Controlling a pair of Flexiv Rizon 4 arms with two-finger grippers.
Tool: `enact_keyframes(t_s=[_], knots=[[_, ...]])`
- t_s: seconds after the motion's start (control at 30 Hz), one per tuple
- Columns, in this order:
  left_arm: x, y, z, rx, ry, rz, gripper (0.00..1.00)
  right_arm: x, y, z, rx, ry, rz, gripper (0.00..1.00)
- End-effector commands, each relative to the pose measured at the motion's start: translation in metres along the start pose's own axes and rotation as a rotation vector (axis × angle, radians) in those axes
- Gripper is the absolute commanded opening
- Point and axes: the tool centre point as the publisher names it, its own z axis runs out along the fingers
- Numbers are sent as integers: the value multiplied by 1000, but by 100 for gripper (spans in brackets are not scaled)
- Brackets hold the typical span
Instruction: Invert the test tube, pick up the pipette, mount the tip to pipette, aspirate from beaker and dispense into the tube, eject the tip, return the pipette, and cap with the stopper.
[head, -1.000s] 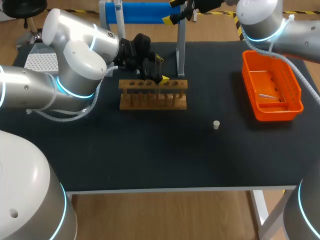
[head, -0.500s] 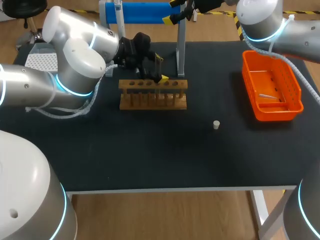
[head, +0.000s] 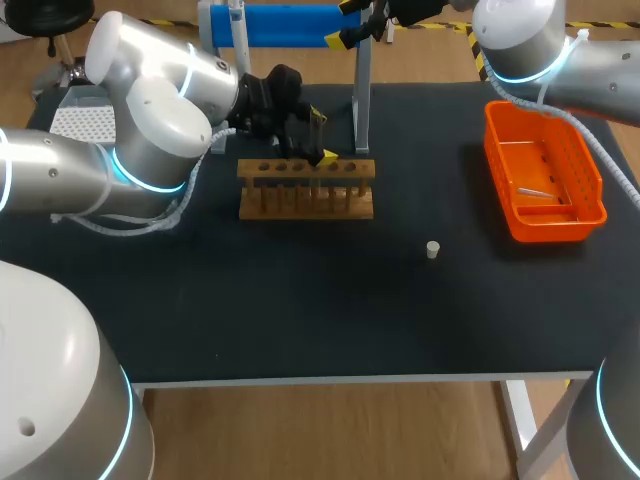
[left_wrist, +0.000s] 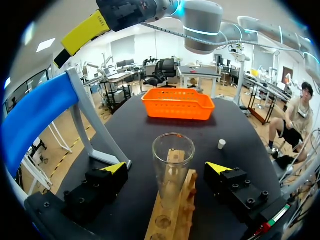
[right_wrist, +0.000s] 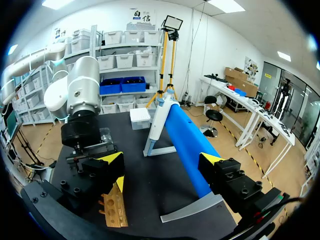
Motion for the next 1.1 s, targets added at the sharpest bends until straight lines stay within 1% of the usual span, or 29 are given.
enact_keyframes(t_s=[0.03, 0.1, 0.17, 0.23, 0.3, 0.43, 0.53, 0.63, 0.73, 0.83, 1.1], knots=[[-1, 0, 1, -1, 2, 0, 100, -1, 1, -1, 6, 3, 1, 100], [-1, 0, 1, -1, 2, 0, 100, 6, -10, -9, 21, 19, 16, 100], [-1, 0, 1, -1, 2, 0, 100, 16, -23, -21, 38, 14, 21, 100], [-1, 0, 1, -1, 2, 0, 100, 25, -36, -38, 30, 15, 44, 100], [-1, 0, 1, -1, 2, 0, 100, 34, -47, -56, 31, -2, 61, 100], [-1, 0, 1, -1, 2, 0, 100, 58, -69, -91, 31, -14, 69, 100], [-1, 0, 1, -1, 2, 0, 100, 81, -82, -117, 29, -20, 71, 100], [-1, 0, 1, -1, 2, 0, 100, 97, -94, -140, 13, -31, 74, 100], [-1, 0, 1, -1, 2, 0, 100, 119, -106, -163, -6, -44, 86, 100], [-1, 0, 1, -1, 2, 0, 100, 131, -120, -178, -12, -59, 99, 100], [-1, 0, 1, -1, 2, 0, 100, 180, -155, -207, -17, -95, 103, 100]])
